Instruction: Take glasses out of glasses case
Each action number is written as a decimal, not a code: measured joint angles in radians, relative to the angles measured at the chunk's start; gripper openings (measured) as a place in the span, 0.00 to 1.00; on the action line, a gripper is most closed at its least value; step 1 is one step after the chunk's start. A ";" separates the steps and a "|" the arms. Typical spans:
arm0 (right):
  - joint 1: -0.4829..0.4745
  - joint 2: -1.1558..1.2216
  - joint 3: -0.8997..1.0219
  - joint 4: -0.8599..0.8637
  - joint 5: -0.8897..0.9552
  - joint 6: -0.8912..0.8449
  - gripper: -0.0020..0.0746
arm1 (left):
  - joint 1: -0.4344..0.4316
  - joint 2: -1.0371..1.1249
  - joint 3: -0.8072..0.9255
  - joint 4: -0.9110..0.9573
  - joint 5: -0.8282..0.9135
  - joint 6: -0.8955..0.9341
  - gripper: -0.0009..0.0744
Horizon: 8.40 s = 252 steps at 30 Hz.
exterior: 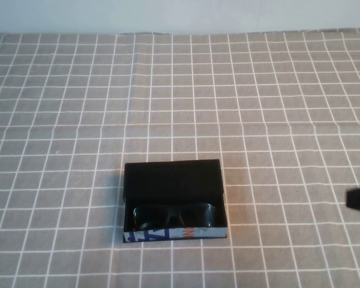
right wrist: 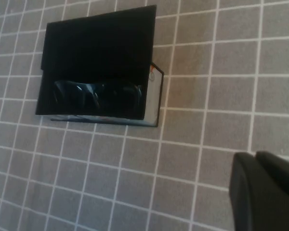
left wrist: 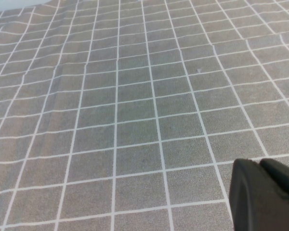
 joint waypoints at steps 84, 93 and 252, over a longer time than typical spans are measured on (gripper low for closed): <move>0.677 1.195 -1.072 -0.460 0.264 -0.600 0.46 | 0.000 0.000 0.000 0.000 0.000 0.000 0.01; 0.677 1.228 -1.072 -0.499 0.252 -0.600 0.46 | 0.000 0.000 0.000 0.000 0.000 0.000 0.01; 0.029 -0.936 0.711 -0.572 -0.544 0.296 0.00 | 0.000 0.000 0.000 0.000 0.000 0.000 0.01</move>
